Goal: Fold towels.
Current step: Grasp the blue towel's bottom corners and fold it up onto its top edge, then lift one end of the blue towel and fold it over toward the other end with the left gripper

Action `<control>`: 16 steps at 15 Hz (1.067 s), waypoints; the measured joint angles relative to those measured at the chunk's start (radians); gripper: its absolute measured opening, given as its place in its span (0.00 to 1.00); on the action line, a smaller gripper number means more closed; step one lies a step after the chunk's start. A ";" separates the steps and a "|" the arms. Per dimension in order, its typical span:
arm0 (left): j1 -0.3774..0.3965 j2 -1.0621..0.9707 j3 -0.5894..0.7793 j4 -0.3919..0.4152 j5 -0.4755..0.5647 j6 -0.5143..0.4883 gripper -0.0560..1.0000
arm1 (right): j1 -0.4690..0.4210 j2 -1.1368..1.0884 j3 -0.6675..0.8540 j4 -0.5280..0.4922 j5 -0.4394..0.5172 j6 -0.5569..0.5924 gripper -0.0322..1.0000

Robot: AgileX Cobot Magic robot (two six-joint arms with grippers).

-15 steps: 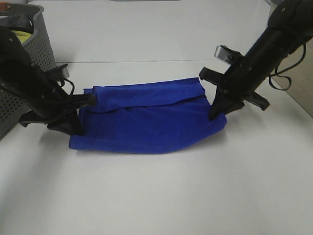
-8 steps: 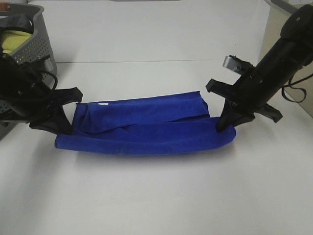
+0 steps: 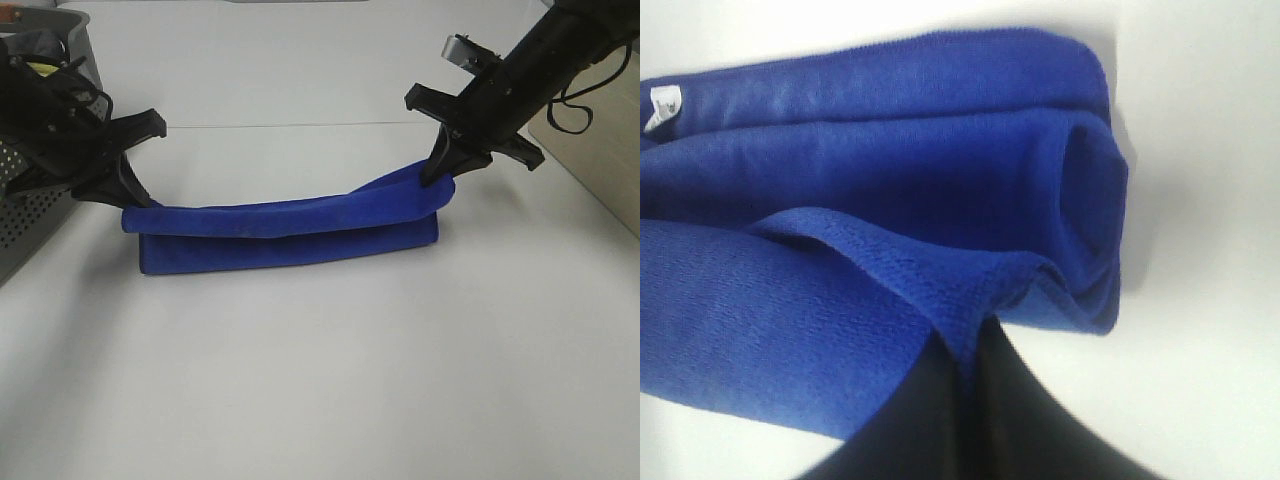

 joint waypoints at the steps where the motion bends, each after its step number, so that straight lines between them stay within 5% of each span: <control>1: 0.007 0.013 -0.002 -0.001 -0.027 -0.004 0.05 | 0.000 0.032 -0.043 -0.001 0.001 0.007 0.03; 8: -0.009 0.149 -0.002 -0.029 -0.146 0.045 0.08 | 0.000 0.205 -0.136 -0.026 -0.026 0.022 0.10; 10: -0.019 0.157 -0.002 -0.032 -0.146 0.050 0.29 | 0.000 0.215 -0.136 -0.035 -0.026 0.040 0.39; 12: -0.021 0.156 -0.002 -0.032 -0.154 0.054 0.62 | 0.000 0.210 -0.139 -0.040 -0.014 0.039 0.69; 14: -0.021 0.155 -0.002 -0.022 -0.178 0.057 0.80 | 0.000 0.179 -0.139 -0.071 0.011 0.039 0.81; 16: -0.021 0.155 -0.002 0.018 -0.179 0.057 0.83 | 0.000 0.142 -0.139 -0.116 0.038 0.039 0.83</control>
